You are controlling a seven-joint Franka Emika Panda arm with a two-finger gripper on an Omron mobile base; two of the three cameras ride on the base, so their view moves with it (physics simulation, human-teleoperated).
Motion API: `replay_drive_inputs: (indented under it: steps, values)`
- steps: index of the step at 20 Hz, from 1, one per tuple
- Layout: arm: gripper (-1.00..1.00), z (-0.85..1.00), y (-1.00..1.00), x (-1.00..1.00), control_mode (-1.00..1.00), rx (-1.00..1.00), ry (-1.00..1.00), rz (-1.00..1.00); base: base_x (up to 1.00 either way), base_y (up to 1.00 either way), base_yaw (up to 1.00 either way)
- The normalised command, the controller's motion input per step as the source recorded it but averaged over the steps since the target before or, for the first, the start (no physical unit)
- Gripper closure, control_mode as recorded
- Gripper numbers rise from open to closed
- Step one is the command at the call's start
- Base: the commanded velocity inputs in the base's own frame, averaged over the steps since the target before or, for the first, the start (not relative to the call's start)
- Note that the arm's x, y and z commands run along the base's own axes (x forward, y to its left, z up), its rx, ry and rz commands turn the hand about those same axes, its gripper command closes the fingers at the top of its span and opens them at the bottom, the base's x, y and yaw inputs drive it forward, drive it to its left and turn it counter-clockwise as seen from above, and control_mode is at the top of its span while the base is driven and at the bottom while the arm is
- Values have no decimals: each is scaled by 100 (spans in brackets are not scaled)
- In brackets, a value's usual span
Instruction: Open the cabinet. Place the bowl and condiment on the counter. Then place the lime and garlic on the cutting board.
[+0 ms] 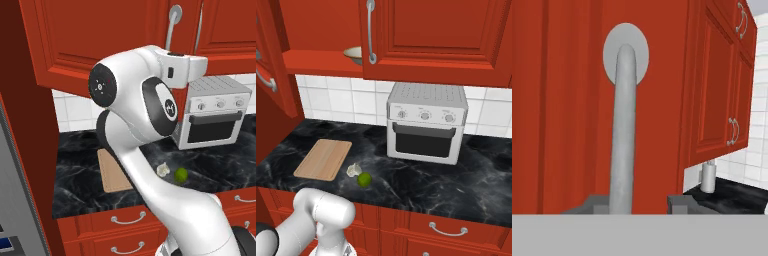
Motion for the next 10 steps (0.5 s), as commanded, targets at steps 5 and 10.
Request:
replay_drive_inputs:
  steps: [5, 10]
  values:
    - [-100, 8, 10, -20, -100, 0, -1, 0, 0, 0, 0]
    - [-100, 2, 17, -20, -100, -2, 2, 0, 0, 0, 0]
